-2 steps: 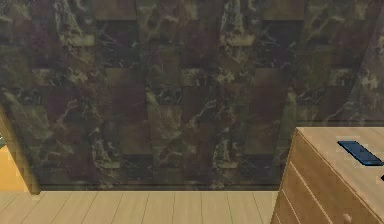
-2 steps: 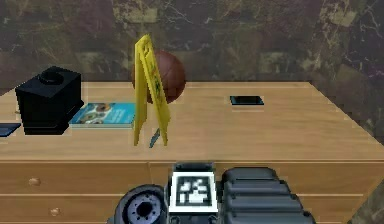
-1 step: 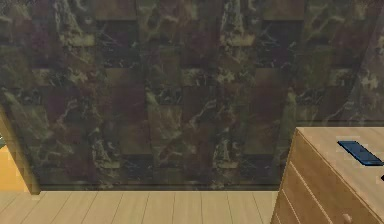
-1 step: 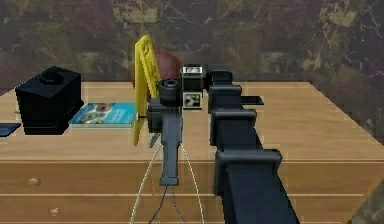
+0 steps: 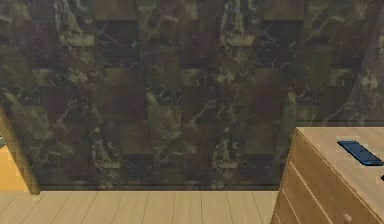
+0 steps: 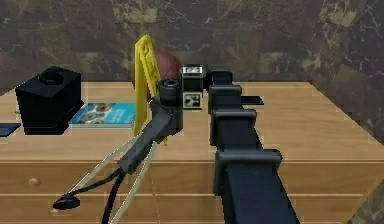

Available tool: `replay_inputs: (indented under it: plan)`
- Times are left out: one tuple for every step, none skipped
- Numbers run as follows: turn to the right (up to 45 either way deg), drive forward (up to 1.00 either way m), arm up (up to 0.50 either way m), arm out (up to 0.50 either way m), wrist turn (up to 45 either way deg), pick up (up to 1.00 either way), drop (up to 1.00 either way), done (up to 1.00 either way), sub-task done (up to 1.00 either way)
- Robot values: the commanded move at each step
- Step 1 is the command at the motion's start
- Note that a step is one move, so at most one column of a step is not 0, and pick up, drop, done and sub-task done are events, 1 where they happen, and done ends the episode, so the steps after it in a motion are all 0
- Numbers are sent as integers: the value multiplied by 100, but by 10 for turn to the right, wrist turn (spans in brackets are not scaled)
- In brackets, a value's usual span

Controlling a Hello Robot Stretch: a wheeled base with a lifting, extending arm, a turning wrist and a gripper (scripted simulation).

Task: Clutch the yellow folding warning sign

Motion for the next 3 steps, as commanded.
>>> replay_inputs:
  plan:
    - [0, 0, 0, 0, 450, 0, 0, 0, 0]
    - [0, 0, 0, 0, 450, 0, 0, 0, 0]
    - [0, 0, 0, 0, 300, 0, 0, 0, 0]
